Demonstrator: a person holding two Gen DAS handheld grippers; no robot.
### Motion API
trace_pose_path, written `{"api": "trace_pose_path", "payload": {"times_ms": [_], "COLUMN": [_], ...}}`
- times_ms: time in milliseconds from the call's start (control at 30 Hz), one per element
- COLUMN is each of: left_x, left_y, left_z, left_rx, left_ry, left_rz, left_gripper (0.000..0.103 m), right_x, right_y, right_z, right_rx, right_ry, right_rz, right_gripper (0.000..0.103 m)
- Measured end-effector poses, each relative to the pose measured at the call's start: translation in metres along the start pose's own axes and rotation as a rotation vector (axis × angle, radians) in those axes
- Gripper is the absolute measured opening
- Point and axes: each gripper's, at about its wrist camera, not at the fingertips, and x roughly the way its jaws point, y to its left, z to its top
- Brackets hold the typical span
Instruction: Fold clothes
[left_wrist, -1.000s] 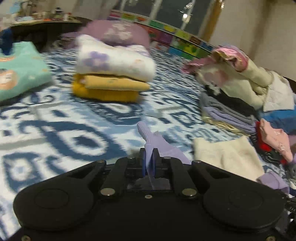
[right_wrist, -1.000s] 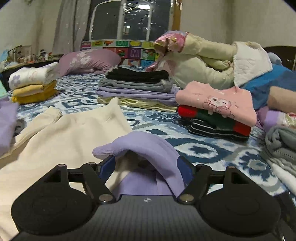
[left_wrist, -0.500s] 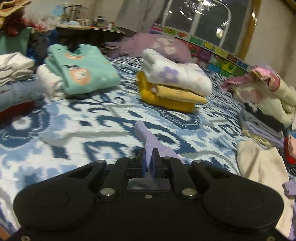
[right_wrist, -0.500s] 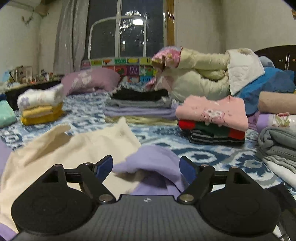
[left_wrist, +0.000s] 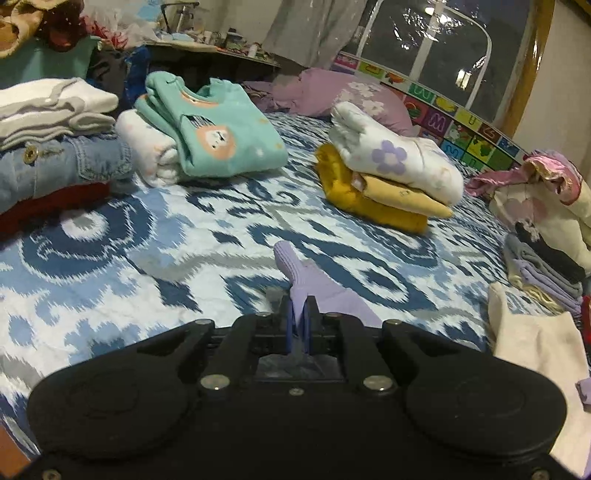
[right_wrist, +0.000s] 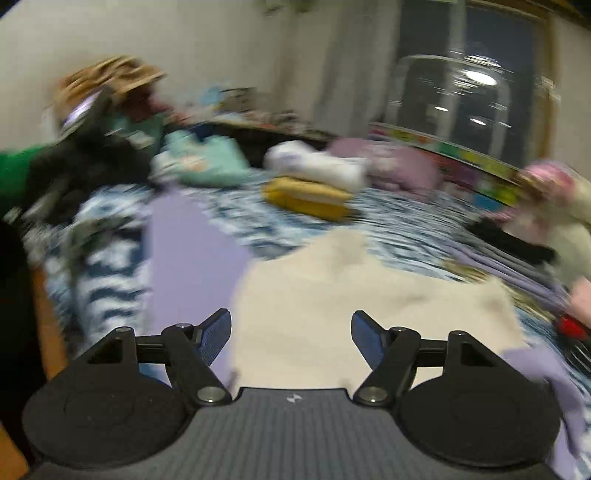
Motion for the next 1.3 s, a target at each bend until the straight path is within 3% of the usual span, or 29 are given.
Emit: {"api": "trace_pose_path", "payload": {"times_ms": [133, 267, 500, 633, 700, 800, 833, 933, 1067, 1300], "left_x": [0.009, 0.016, 0.028, 0.038, 0.041, 0.033, 0.027, 0.013, 0.001, 0.007], "left_y": [0.016, 0.037, 0.057, 0.061, 0.054, 0.037, 0.031, 0.017, -0.016, -0.073], "left_z": [0.008, 0.016, 0.023, 0.020, 0.018, 0.018, 0.019, 0.021, 0.016, -0.002], "left_rx": [-0.023, -0.063, -0.099, -0.103, -0.067, 0.006, 0.023, 0.033, 0.096, 0.157], "left_ry": [-0.011, -0.024, -0.019, 0.028, 0.042, 0.003, -0.023, -0.060, -0.088, -0.062], "left_rz": [0.009, 0.037, 0.096, 0.146, 0.200, 0.288, 0.300, 0.268, 0.270, 0.113], "left_gripper": [0.004, 0.004, 0.004, 0.006, 0.018, 0.051, 0.052, 0.052, 0.052, 0.051], "right_x": [0.006, 0.006, 0.007, 0.001, -0.001, -0.005, -0.006, -0.008, 0.001, 0.037], "right_y": [0.020, 0.017, -0.019, -0.042, -0.054, -0.071, -0.075, -0.087, -0.086, -0.081], "right_z": [0.007, 0.005, -0.001, -0.004, -0.005, -0.009, -0.010, -0.014, -0.024, -0.027], "right_rx": [-0.003, 0.024, 0.157, 0.210, 0.224, 0.221, 0.211, 0.142, -0.053, -0.267], "right_ry": [0.015, 0.027, 0.012, -0.007, -0.007, -0.002, 0.001, 0.024, 0.094, 0.231], "right_rz": [0.062, 0.059, -0.011, -0.104, -0.172, -0.270, -0.302, -0.376, -0.472, -0.485], "right_gripper": [0.071, 0.071, 0.072, 0.072, 0.072, 0.072, 0.072, 0.073, 0.073, 0.070]}}
